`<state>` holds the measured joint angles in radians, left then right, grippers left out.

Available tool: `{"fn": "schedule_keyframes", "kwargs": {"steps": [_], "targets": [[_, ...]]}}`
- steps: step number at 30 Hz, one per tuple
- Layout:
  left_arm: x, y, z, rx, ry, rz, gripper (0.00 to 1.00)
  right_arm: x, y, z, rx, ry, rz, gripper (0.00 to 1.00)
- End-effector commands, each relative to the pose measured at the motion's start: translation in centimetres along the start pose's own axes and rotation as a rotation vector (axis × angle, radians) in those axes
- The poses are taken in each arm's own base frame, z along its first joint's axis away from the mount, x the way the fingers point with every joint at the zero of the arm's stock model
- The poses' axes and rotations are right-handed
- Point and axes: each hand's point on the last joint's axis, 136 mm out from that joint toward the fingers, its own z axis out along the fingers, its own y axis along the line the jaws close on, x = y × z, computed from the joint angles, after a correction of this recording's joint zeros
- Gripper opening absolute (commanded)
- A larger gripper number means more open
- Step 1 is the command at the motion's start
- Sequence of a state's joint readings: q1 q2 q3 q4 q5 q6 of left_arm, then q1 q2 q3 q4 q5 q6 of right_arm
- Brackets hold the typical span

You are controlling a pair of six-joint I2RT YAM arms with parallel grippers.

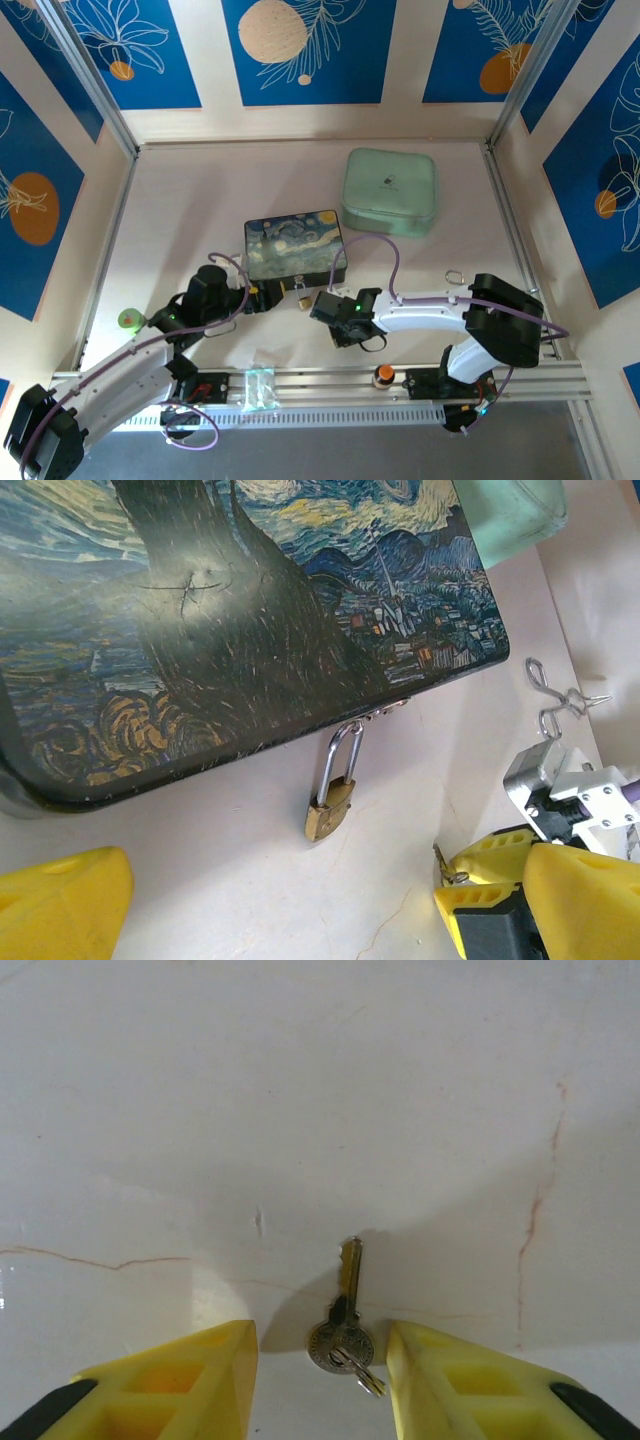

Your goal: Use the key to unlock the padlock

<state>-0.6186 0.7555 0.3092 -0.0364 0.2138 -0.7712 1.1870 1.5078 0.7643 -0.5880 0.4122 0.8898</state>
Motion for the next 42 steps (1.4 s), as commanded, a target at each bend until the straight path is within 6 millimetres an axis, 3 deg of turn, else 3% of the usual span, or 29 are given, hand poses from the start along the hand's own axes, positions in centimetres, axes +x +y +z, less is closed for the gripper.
{"fn": "schedule_keyframes", "kwargs": {"steps": [1,9,16,21,31,36,39,42], "targets": [[0.1,-0.7,0.0,0.04,-0.004,-0.008,0.99,0.5,-0.4,0.6,0.013,0.024,0.017,0.36],[-0.4,-0.6,0.1,0.036,-0.03,-0.034,0.99,1.8,-1.6,0.6,0.048,0.056,0.056,0.31],[-1.9,-2.6,0.4,0.124,-0.081,-0.056,0.99,2.1,-1.9,0.7,0.02,0.033,0.053,0.09],[-3.0,-3.7,0.6,0.149,-0.133,-0.066,0.99,0.9,-2.4,0.1,-0.042,-0.031,0.028,0.02],[-1.0,-8.9,2.3,0.262,-0.063,0.042,0.99,-3.6,-2.5,-5.9,-0.352,-0.284,0.014,0.0],[-0.3,-11.3,4.0,0.303,-0.044,-0.04,0.95,-5.1,-2.5,-8.9,-0.392,-0.393,-0.01,0.0],[-0.1,-13.9,5.2,0.313,-0.008,0.0,0.93,-5.8,-1.7,-10.5,-0.395,-0.452,-0.075,0.0],[-0.1,-15.2,6.3,0.321,0.006,-0.017,0.88,-6.2,-0.7,-11.9,-0.387,-0.498,-0.119,0.0]]}}
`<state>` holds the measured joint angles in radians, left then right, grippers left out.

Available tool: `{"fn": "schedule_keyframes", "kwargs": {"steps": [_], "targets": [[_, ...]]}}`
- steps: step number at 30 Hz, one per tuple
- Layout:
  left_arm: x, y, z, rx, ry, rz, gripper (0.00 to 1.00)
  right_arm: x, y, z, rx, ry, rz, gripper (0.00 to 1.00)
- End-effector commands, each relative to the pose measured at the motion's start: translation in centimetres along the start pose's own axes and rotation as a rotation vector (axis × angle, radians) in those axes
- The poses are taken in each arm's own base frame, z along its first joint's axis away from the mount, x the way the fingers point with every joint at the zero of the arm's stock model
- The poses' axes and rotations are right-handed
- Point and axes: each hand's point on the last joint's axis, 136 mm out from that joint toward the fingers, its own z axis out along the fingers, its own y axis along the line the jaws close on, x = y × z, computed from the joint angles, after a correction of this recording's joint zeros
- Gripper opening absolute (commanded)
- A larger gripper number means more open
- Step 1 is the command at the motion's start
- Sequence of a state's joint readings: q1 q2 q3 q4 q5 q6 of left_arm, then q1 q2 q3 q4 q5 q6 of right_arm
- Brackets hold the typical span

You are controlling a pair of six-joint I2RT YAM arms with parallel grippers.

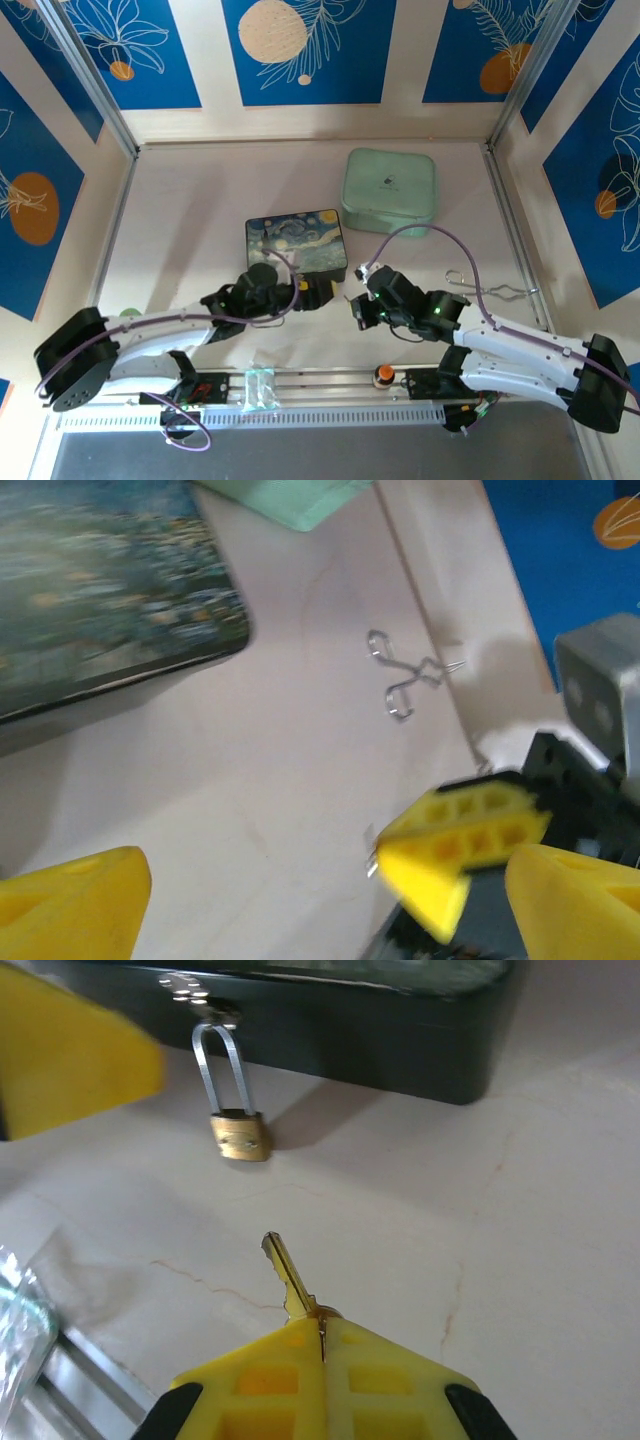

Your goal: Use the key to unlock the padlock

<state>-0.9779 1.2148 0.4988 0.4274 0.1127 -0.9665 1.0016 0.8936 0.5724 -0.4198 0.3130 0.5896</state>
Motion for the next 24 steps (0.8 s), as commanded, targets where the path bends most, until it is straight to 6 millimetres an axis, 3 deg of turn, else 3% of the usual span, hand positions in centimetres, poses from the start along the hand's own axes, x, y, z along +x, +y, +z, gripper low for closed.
{"fn": "schedule_keyframes", "kwargs": {"steps": [1,5,9,16,24], "targets": [[-1.8,-2.7,1.0,0.07,-0.065,-0.032,0.85,-2.3,1.8,-1.4,-0.022,-0.074,-0.073,0.0],[-2.7,-2.2,0.8,0.11,-0.16,-0.113,0.65,-3.1,2.0,-1.6,0.006,-0.113,-0.06,0.0],[-2.8,-1.6,0.5,0.072,-0.176,-0.126,0.6,-4.0,2.3,-1.6,-0.002,-0.167,-0.033,0.0],[-1.9,-2.9,1.5,0.119,-0.11,-0.134,0.53,-5.2,2.7,-1.8,-0.017,-0.208,-0.048,0.0],[-1.5,-3.0,2.1,0.142,-0.092,-0.146,0.32,-5.7,2.1,-1.8,-0.023,-0.223,-0.016,0.0]]}}
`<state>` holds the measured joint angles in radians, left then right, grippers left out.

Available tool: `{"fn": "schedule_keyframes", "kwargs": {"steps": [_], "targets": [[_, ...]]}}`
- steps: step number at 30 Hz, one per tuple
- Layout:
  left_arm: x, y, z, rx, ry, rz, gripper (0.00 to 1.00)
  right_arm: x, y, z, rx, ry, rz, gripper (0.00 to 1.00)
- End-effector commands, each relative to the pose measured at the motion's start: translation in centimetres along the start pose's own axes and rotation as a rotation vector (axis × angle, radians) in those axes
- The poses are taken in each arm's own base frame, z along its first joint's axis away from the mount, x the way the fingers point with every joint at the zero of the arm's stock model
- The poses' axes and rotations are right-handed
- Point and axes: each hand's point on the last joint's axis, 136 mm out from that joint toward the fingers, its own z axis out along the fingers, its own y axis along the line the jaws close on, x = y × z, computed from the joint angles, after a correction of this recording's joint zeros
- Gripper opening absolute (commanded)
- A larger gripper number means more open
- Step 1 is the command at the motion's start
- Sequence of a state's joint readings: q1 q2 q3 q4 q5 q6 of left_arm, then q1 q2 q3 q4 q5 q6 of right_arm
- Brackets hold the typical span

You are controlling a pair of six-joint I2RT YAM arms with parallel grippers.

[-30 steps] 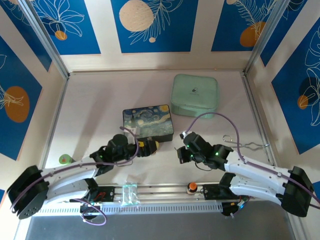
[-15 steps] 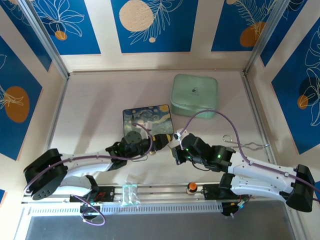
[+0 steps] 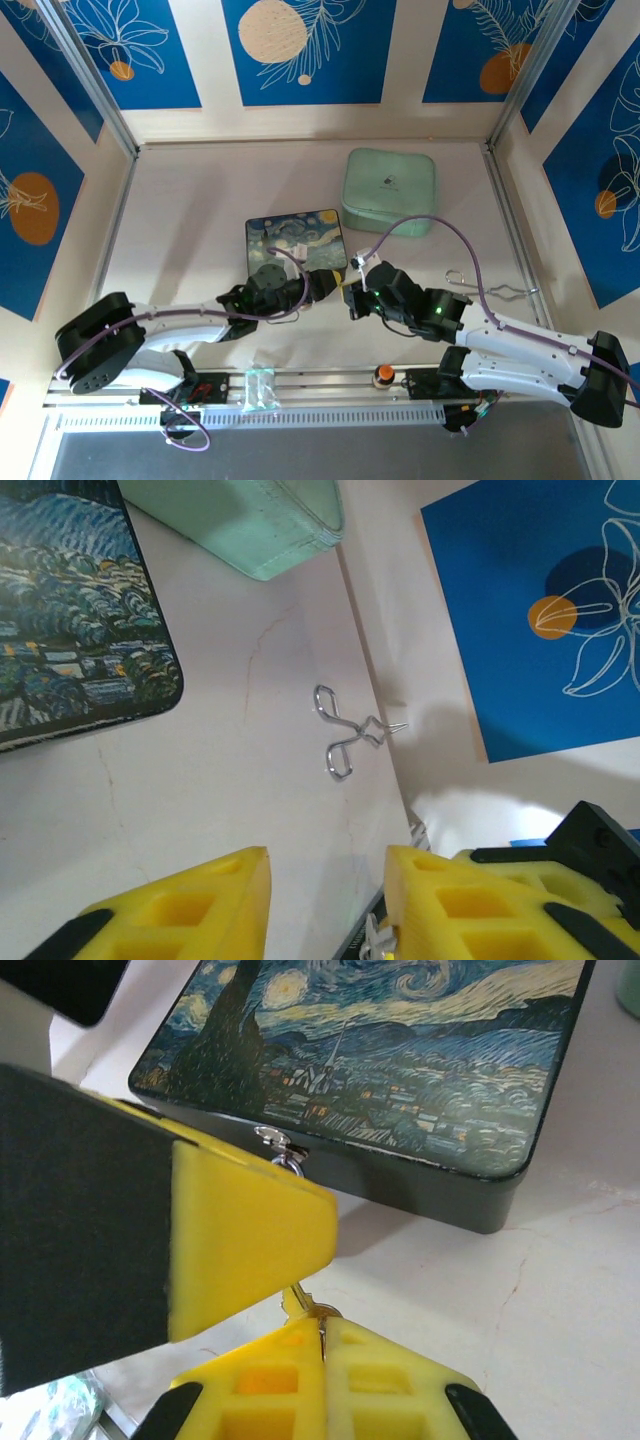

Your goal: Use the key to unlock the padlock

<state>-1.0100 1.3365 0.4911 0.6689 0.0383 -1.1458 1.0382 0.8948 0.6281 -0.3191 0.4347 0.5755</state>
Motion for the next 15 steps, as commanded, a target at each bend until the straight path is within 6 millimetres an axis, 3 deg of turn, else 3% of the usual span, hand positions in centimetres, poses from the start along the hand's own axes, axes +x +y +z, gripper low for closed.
{"fn": "schedule_keyframes", "kwargs": {"steps": [1,5,9,12,13,15], "targets": [[0.1,-2.0,0.5,0.074,0.018,0.007,0.32,-1.1,0.5,-0.2,-0.026,-0.038,0.002,0.0],[0.6,-2.2,0.9,0.089,0.043,0.001,0.19,-0.8,0.7,0.0,-0.042,-0.032,0.0,0.0],[0.7,-2.1,0.9,0.104,0.038,-0.014,0.0,-0.6,0.5,0.1,-0.036,-0.033,0.013,0.0],[0.7,-2.5,0.8,0.114,0.047,-0.004,0.0,-0.6,0.7,0.0,-0.061,-0.029,0.019,0.01],[0.6,-2.9,0.7,0.115,0.054,0.011,0.0,-0.7,0.8,-0.1,-0.078,-0.027,0.028,0.15],[0.1,-3.8,0.1,0.119,0.042,0.048,0.0,-1.0,1.3,-0.6,-0.154,-0.026,0.046,0.54]]}}
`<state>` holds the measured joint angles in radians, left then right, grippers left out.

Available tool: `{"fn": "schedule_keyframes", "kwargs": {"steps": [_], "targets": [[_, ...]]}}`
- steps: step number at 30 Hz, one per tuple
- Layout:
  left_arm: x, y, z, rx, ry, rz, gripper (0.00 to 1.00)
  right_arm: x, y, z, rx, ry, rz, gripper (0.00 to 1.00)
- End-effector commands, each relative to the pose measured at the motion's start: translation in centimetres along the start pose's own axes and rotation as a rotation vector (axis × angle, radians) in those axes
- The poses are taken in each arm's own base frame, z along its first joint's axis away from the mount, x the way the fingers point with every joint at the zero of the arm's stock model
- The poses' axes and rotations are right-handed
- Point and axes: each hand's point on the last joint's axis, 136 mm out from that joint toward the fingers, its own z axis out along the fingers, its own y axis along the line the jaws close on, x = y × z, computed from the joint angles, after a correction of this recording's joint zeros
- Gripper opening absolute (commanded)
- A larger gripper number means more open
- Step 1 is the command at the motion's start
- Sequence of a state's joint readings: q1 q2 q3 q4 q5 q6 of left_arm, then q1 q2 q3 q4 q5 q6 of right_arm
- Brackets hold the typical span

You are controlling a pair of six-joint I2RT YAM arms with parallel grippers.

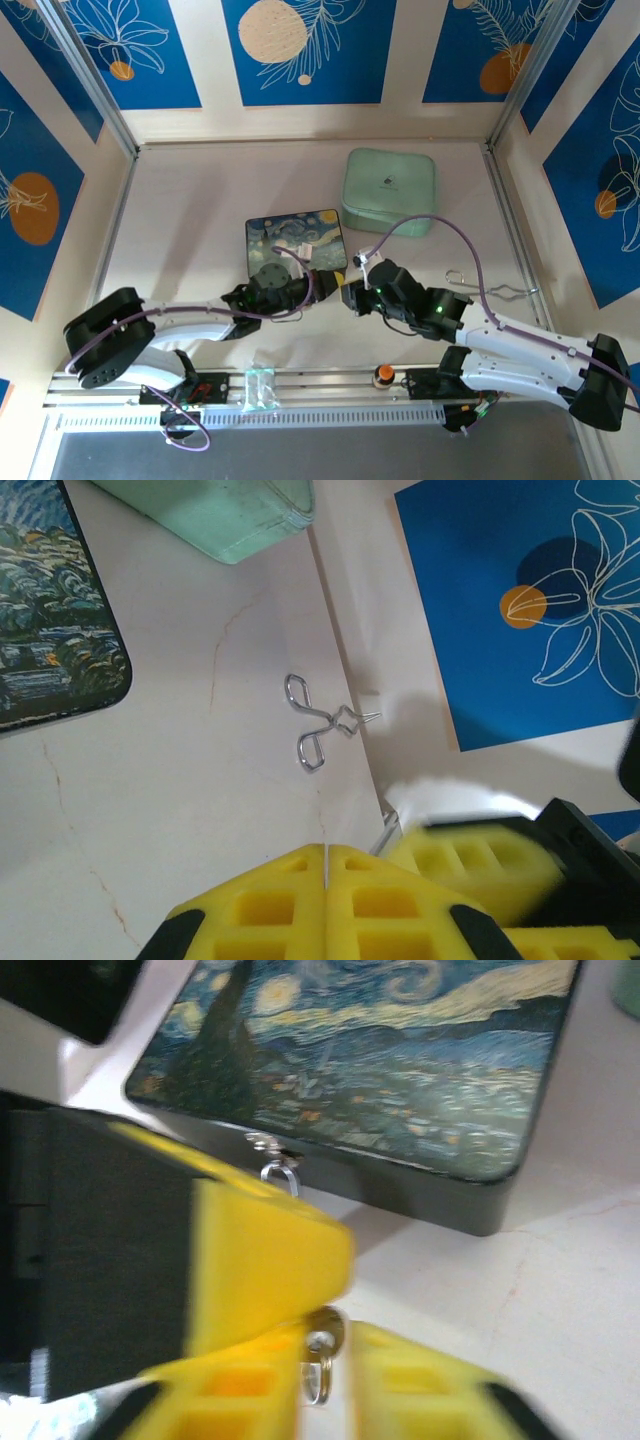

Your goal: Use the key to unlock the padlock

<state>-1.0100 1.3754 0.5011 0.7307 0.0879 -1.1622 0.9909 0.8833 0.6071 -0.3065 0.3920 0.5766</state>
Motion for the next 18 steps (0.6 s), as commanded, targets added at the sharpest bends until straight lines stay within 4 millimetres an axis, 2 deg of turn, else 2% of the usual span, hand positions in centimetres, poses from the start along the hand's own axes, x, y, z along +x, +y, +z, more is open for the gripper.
{"fn": "schedule_keyframes", "kwargs": {"steps": [1,2,5,6,9,12,16,18], "targets": [[-0.7,-3.3,-0.9,0.061,-0.002,0.086,0.0,-1.2,2.6,-1.1,-0.208,-0.033,0.027,0.64],[-1.0,-3.4,-1.4,0.048,-0.013,0.108,0.0,-1.4,3.2,-1.5,-0.274,-0.042,0.025,0.69],[-1.9,-3.7,-2.9,0.033,-0.032,0.181,0.0,-2.4,4.1,-3.1,-0.41,-0.097,0.033,0.98],[-2.2,-4.2,-3.3,0.056,-0.034,0.19,0.0,-3.1,4.2,-3.6,-0.442,-0.127,0.047,0.99],[-3.3,-6.4,-4.5,0.141,-0.044,0.216,0.0,-5.3,5.1,-5.4,-0.56,-0.235,0.083,0.99],[-4.0,-8.1,-5.6,0.178,-0.034,0.266,0.0,-7.1,5.0,-6.1,-0.603,-0.321,0.158,0.99],[-5.2,-9.5,-6.8,0.173,-0.029,0.314,0.0,-7.9,6.0,-7.1,-0.686,-0.37,0.147,1.0],[-5.8,-10.2,-7.3,0.162,-0.037,0.328,0.0,-8.0,6.7,-7.7,-0.749,-0.397,0.124,0.93]]}}
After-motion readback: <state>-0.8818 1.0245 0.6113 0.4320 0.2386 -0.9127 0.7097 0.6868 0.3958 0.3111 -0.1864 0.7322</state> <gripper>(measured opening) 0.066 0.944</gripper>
